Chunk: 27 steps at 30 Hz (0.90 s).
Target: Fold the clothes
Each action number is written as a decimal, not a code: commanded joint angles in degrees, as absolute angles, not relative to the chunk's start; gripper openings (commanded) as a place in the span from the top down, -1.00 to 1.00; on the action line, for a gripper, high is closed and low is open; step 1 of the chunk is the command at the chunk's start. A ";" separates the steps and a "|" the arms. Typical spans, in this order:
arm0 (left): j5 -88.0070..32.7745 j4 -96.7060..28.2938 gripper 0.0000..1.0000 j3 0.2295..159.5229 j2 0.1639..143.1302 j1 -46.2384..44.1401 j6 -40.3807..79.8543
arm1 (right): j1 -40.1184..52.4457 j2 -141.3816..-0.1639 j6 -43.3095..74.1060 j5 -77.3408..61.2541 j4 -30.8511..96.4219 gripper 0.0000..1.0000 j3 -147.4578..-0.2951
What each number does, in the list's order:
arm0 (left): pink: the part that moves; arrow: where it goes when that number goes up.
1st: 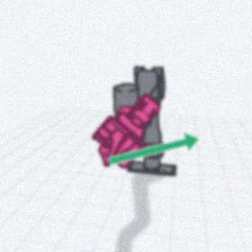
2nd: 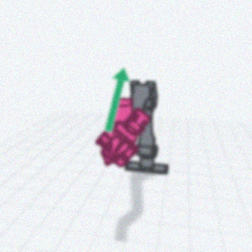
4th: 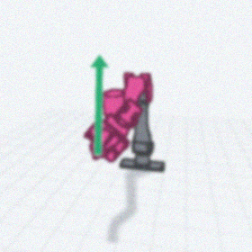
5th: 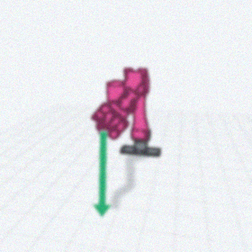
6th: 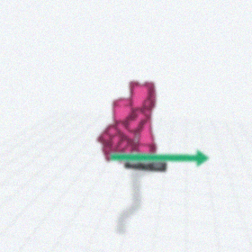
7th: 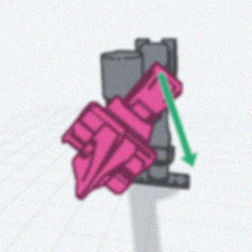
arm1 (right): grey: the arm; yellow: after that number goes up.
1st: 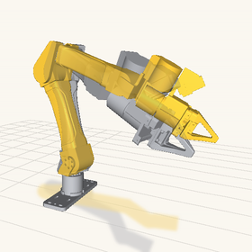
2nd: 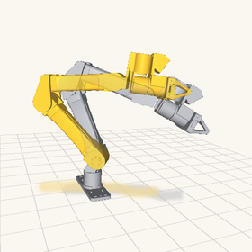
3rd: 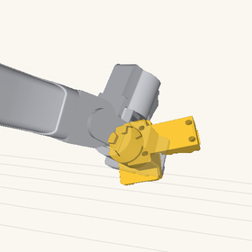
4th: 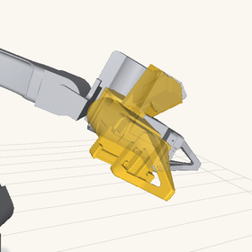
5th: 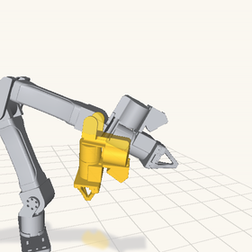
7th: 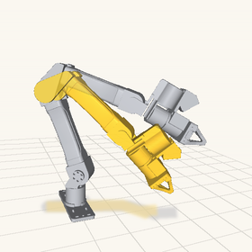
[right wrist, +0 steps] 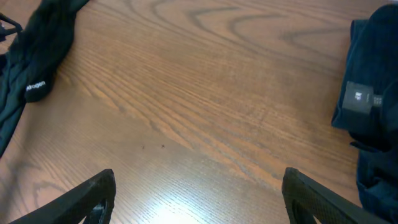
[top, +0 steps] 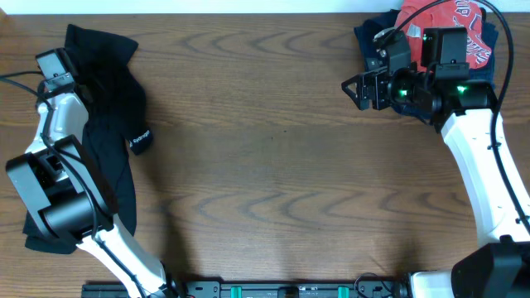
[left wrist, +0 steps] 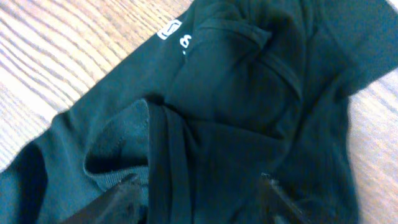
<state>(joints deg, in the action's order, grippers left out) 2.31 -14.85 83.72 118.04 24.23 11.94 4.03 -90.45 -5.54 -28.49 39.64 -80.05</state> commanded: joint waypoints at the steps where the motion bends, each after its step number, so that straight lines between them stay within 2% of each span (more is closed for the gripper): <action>1: 5.63 -13.96 0.00 84.77 119.77 24.27 11.75 | 4.58 -91.55 -6.26 -28.34 39.81 -0.65 -79.46; 3: 5.65 -13.45 0.09 84.77 120.79 24.38 11.75 | 4.69 -91.68 -6.26 -28.32 40.10 -0.64 -79.46; 14: 5.63 -12.97 0.09 84.73 122.50 26.35 11.73 | 4.95 -91.74 -6.26 -28.32 40.10 -0.62 -79.46; 20: 5.61 -13.13 0.58 84.55 122.65 26.26 11.75 | 4.95 -91.74 -6.26 -28.32 39.66 -0.59 -79.46; 23: 5.61 -13.15 0.63 84.55 122.65 26.06 11.77 | 4.95 -91.74 -6.11 -28.32 39.18 -0.56 -79.46; 24: 5.61 -13.19 0.72 84.55 122.65 26.06 11.75 | 4.95 -91.74 -5.82 -28.34 39.00 -0.56 -79.46; 27: 5.63 -13.61 0.81 84.55 122.65 26.06 11.75 | 4.95 -91.74 -5.82 -28.34 38.94 -0.53 -79.46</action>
